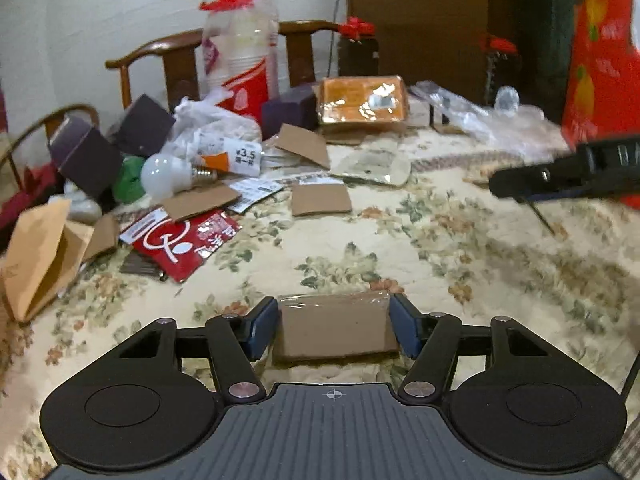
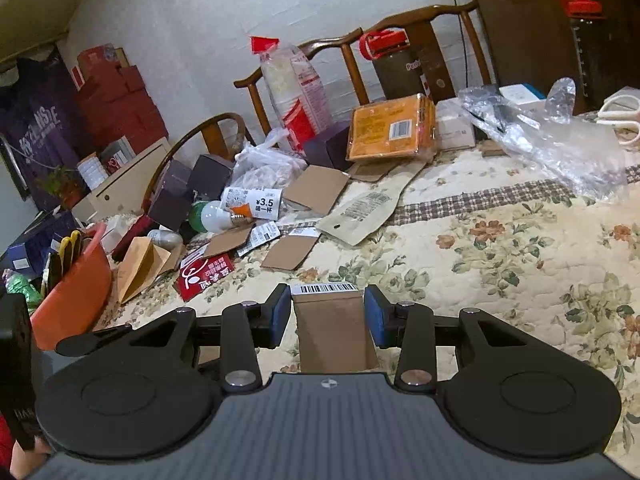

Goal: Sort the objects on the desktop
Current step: 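Grasp the plastic-wrapped brown card with the left gripper while the right holds its piece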

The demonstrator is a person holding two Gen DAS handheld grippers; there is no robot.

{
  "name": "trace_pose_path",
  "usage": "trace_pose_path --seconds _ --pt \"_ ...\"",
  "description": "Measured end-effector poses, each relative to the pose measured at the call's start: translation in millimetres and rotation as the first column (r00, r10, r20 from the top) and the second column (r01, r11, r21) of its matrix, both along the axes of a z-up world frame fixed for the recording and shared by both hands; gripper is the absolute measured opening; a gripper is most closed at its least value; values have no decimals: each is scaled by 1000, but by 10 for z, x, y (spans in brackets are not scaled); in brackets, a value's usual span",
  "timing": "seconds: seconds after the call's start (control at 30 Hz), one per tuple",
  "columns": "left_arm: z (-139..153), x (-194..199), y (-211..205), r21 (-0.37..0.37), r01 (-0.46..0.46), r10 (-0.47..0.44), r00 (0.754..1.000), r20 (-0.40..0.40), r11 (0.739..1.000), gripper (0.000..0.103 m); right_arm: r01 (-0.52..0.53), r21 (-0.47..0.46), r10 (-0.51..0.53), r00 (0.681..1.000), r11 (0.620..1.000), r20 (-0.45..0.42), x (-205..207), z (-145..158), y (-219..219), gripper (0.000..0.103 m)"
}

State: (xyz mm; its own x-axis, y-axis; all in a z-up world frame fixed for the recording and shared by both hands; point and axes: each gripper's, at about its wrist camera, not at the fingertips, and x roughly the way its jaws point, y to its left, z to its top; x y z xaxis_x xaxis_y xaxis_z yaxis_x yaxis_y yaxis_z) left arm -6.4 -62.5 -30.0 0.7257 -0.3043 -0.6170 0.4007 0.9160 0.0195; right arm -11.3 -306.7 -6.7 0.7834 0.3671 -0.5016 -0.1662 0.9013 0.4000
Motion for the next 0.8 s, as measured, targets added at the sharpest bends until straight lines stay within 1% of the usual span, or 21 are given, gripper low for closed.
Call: trace_pose_path --seconds 0.07,0.13,0.2,0.27,0.33,0.47,0.53,0.6,0.67,0.73,0.8 --pt "61 -12 57 -18 -24 24 999 27 1000 62 0 0 0 1000 1000 2 -7 2 -4 45" --pt "152 -43 124 -64 -35 39 997 66 997 62 -2 0 2 1000 1000 4 -15 1 9 45" --pt "217 -48 189 -107 -56 64 995 77 993 63 -13 -4 13 1000 1000 9 -30 3 38 45" --pt "266 -58 235 -124 -70 82 992 98 990 63 -21 -16 21 1000 1000 16 -55 2 90 45" --pt "277 -55 233 -113 -72 85 991 107 991 63 -33 -40 34 999 999 22 -76 -11 171 45" --pt "248 -93 146 -68 -78 86 989 123 995 63 -70 -98 71 997 993 10 -100 -87 380 45" --pt "244 -131 127 -63 -87 95 987 131 994 63 -90 -120 92 996 989 9 -125 -109 465 45" --pt "238 -170 146 -79 -120 131 981 141 990 63 -103 -139 107 994 985 20 -170 -107 532 45" --pt "205 -217 169 -76 -172 183 971 157 982 63 -104 -151 110 993 983 32 -213 -100 577 45" --pt "168 -262 190 -52 -255 260 947 190 966 63 -92 -163 101 994 982 47 -248 -96 601 45" --pt "156 -278 253 -62 -319 325 924 199 946 63 -70 -190 83 995 979 62 -264 -101 632 45"
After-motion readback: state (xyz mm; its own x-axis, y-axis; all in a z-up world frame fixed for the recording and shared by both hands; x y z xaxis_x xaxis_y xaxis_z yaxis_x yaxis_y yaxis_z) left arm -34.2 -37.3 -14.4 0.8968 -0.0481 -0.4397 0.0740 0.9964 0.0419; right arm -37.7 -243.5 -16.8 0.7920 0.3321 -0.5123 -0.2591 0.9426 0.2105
